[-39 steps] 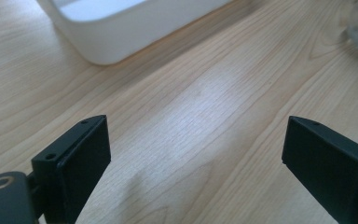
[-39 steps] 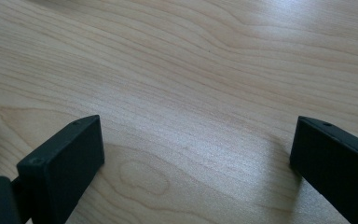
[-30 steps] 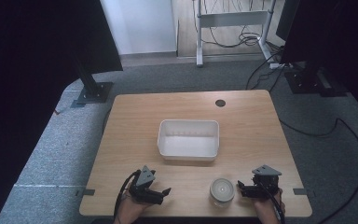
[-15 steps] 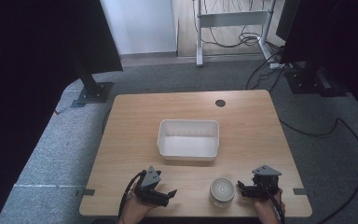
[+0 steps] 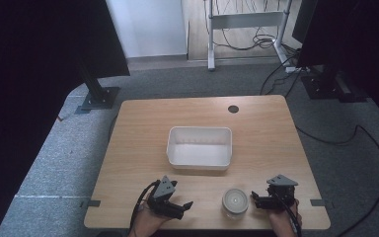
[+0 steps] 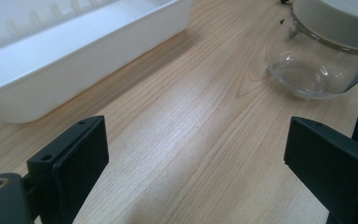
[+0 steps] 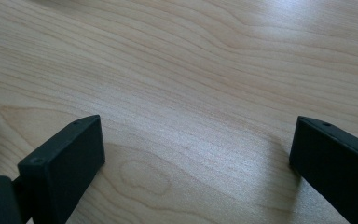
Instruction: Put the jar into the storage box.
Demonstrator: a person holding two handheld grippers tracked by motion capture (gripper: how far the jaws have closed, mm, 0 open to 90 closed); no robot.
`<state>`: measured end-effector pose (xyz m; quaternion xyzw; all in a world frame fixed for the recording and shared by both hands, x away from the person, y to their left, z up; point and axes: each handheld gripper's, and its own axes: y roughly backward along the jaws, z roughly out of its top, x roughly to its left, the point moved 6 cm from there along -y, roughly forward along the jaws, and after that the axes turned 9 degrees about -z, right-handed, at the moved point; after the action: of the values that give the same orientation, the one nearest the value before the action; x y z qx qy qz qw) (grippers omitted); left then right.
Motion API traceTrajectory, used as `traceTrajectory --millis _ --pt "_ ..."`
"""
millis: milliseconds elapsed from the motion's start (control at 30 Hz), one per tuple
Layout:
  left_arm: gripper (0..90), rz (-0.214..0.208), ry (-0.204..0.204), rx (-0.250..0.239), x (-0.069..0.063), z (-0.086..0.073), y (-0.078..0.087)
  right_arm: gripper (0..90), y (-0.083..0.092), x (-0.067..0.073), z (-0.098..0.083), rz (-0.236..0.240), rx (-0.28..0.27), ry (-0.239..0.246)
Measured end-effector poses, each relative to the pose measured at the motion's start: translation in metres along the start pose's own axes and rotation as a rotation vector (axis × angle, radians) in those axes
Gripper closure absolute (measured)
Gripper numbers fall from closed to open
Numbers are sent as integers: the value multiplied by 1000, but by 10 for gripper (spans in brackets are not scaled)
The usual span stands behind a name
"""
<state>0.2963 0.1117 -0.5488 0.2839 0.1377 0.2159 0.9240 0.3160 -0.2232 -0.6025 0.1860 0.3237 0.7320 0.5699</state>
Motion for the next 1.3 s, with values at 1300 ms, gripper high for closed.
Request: traceTrajectory --millis 1300 --pt "42 -122 -118 5 -49 29 -58 29 1 1 0 6 -2 6"
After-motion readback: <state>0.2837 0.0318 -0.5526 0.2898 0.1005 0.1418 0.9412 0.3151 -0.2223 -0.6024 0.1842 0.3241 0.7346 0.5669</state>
